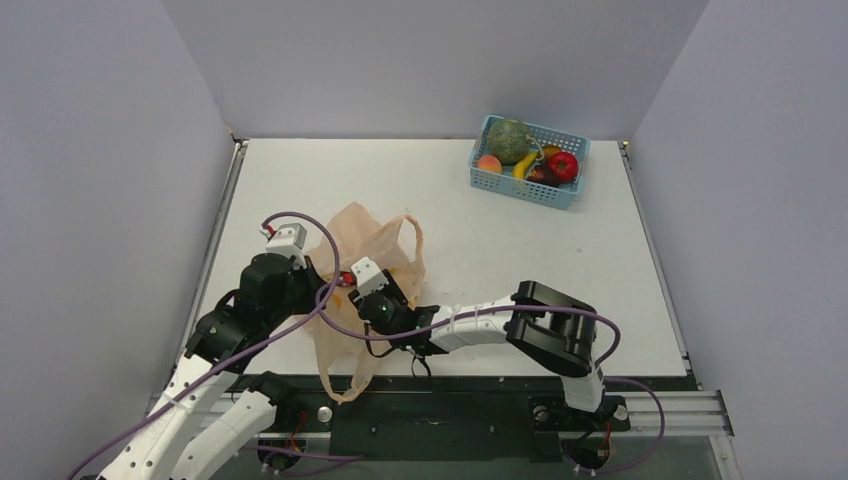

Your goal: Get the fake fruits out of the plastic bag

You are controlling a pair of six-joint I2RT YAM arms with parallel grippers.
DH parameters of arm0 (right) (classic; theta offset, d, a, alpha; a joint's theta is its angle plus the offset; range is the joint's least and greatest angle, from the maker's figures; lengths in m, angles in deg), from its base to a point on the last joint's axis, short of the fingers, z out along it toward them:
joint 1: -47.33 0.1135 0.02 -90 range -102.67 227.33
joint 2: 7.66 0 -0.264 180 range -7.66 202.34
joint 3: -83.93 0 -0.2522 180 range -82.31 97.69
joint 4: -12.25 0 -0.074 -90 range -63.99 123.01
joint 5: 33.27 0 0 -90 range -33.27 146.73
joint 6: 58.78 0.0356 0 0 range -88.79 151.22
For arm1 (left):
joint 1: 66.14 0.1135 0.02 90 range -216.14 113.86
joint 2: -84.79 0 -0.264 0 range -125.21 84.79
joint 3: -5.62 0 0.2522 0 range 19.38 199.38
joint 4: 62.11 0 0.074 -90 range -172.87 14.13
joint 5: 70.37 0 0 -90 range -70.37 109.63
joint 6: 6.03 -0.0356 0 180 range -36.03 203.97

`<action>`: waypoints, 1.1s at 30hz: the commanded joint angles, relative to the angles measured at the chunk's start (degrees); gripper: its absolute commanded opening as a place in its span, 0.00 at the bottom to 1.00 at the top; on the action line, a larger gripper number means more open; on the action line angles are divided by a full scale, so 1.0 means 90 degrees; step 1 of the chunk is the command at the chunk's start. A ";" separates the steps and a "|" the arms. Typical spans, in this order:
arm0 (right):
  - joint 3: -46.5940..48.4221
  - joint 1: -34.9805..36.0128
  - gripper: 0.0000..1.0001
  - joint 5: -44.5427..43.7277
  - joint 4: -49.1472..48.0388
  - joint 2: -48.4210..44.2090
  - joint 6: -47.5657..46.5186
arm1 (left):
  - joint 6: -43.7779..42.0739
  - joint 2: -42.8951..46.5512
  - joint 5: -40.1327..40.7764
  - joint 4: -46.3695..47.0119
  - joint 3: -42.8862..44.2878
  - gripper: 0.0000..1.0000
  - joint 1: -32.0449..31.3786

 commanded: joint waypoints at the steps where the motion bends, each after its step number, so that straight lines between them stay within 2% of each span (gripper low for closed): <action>1: -0.0264 0.0049 0.00 0.0023 -0.0373 -0.0599 0.0166 | -0.0008 0.0038 -0.0051 0.0163 0.0119 0.00 -0.0050; 5: -0.0234 0.0018 0.00 0.0072 -0.0222 -0.0766 0.0202 | -0.0004 0.0023 -0.0022 0.0162 0.0118 0.00 -0.0073; 9: -0.0409 0.0044 0.00 0.0590 -0.0294 -0.1010 0.0459 | -0.0011 -0.0027 -0.0051 0.0148 0.0125 0.00 -0.0082; 15: -0.0976 0.0217 0.00 0.0995 -0.0334 -0.1817 0.0724 | -0.0015 -0.0009 -0.0066 0.0158 0.0114 0.00 -0.0098; 22: -0.2015 0.0326 0.00 0.1209 0.0023 -0.3615 0.0923 | -0.0016 -0.0045 -0.0064 0.0159 0.0116 0.00 -0.0111; 25: -0.2331 0.0326 0.00 0.1190 0.0497 -0.4468 0.0950 | -0.0015 -0.0036 -0.0021 0.0141 0.0128 0.00 -0.0113; 33: -0.3098 0.0314 0.00 0.0337 0.2033 -0.6594 0.1119 | 0.0013 0.0046 0.0036 0.0120 0.0128 0.00 -0.0130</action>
